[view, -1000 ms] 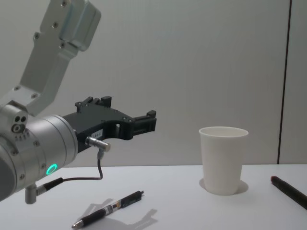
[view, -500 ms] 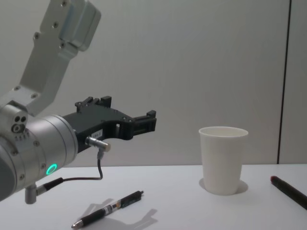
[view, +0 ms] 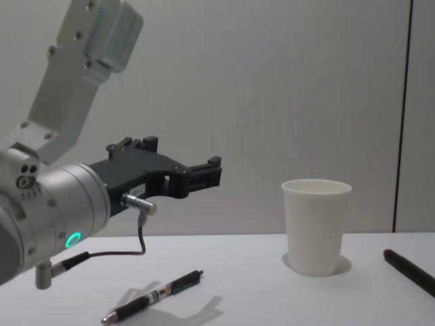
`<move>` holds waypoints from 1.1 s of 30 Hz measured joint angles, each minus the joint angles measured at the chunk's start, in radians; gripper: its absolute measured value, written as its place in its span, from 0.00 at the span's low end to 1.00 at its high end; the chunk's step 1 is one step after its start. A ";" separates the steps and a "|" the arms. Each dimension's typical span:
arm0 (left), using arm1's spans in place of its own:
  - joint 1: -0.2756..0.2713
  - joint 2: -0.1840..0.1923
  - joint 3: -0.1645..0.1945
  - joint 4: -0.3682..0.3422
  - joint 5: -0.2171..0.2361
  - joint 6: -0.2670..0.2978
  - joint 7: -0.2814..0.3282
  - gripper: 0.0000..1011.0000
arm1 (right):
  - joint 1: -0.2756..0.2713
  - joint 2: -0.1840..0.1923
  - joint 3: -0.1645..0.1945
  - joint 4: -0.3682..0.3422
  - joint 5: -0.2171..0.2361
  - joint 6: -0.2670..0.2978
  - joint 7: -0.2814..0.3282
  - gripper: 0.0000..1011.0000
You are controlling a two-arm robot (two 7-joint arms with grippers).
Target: Place the pen into the pen holder.
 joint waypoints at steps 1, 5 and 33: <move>0.000 0.000 0.000 0.000 0.000 0.000 0.000 0.99 | 0.005 -0.002 -0.001 0.003 0.000 0.004 -0.001 0.99; 0.000 0.000 0.000 0.000 0.000 0.000 0.000 0.99 | 0.038 -0.015 -0.005 0.020 -0.003 0.042 -0.005 0.99; 0.000 0.000 0.000 0.000 0.000 0.000 0.000 0.99 | 0.227 -0.136 -0.047 0.168 0.004 0.261 -0.077 0.99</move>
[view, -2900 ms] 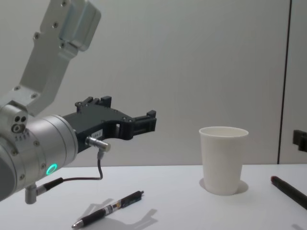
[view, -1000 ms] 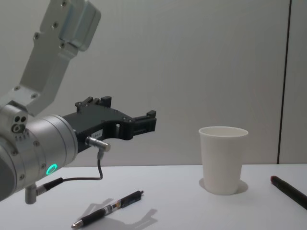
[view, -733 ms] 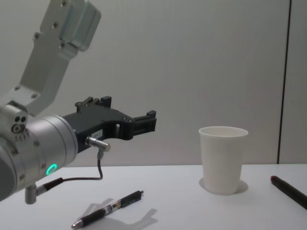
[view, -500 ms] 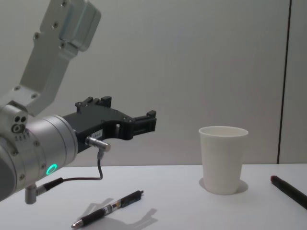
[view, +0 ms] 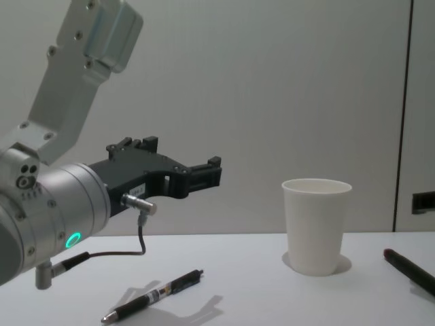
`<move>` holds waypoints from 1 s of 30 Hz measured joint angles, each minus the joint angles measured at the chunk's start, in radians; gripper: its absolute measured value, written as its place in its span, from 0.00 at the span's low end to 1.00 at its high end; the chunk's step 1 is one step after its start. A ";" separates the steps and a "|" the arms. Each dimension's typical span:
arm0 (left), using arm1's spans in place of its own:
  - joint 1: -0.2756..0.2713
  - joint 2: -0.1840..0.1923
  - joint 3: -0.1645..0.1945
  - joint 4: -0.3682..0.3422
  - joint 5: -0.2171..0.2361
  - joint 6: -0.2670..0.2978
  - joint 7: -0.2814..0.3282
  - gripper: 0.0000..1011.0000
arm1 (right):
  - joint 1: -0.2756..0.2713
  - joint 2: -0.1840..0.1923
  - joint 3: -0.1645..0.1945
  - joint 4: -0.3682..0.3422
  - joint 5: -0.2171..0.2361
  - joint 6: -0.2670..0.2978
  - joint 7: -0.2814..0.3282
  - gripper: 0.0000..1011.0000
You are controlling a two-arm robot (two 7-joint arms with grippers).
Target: Place the pen into the pen holder.
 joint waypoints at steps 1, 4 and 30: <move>0.000 0.000 0.000 0.000 0.000 0.000 0.000 0.99 | 0.003 -0.003 -0.001 0.002 0.000 0.004 -0.004 0.99; 0.000 0.000 0.000 0.000 0.000 0.000 0.000 0.99 | 0.012 -0.013 -0.004 0.010 0.000 0.016 -0.018 0.99; 0.000 0.000 0.000 0.000 0.000 0.000 0.000 0.99 | -0.004 -0.031 -0.012 0.005 -0.054 0.072 -0.057 0.99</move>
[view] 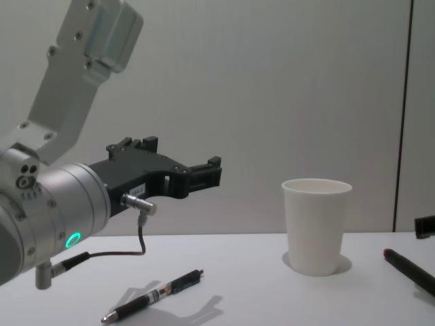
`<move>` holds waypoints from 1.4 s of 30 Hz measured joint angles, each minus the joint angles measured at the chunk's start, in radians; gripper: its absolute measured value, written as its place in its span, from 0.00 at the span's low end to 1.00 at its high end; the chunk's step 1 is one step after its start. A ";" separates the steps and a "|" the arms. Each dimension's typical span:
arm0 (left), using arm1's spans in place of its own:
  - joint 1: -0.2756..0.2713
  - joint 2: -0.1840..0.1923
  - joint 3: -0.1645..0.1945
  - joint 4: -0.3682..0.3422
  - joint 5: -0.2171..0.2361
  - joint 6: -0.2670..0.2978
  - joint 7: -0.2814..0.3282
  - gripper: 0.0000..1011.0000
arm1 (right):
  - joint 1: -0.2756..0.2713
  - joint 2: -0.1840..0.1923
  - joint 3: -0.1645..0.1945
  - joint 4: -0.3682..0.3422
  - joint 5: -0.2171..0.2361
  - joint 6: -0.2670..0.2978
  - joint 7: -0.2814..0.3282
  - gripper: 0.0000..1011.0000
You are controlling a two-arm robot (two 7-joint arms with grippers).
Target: Place the pen into the pen holder.
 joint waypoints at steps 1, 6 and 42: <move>0.000 0.000 0.000 0.000 0.000 0.000 0.000 0.99 | 0.000 0.001 0.000 0.003 -0.006 0.000 0.006 0.99; 0.000 0.000 0.000 0.000 0.000 0.000 0.000 0.99 | 0.003 0.004 0.000 0.018 -0.024 0.001 0.028 0.99; 0.000 0.000 0.000 0.000 0.000 0.000 0.000 0.99 | 0.072 -0.035 -0.027 0.174 -0.141 0.001 0.111 0.99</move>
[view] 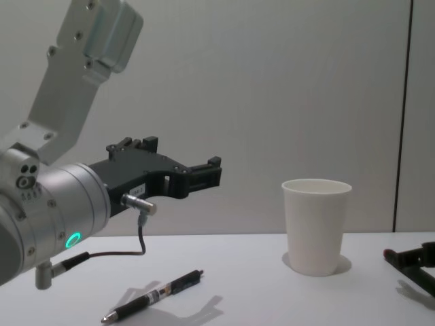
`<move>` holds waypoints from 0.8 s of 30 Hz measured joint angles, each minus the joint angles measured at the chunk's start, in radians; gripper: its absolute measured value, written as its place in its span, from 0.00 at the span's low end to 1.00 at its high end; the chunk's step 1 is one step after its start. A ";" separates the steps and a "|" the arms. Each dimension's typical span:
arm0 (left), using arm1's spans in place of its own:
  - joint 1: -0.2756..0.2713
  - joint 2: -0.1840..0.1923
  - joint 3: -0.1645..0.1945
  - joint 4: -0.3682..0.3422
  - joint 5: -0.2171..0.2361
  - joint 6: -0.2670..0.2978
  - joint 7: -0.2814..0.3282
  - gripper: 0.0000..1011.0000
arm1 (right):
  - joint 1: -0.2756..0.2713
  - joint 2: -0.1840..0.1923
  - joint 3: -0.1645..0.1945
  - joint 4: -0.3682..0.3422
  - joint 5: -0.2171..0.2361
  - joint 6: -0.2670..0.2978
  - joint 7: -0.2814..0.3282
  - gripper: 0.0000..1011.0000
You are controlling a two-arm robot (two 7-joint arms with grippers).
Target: Place the pen into the pen holder.
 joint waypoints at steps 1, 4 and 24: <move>0.000 0.000 0.000 0.000 0.000 0.000 0.000 0.99 | 0.000 0.000 0.000 0.000 0.000 0.000 0.000 0.99; 0.000 0.000 0.000 0.000 0.000 0.000 0.000 0.99 | 0.006 -0.005 -0.002 0.013 -0.010 -0.003 0.000 0.99; 0.000 0.000 0.000 0.000 0.000 0.000 0.000 0.99 | 0.035 -0.032 -0.012 0.073 -0.050 -0.024 0.023 0.99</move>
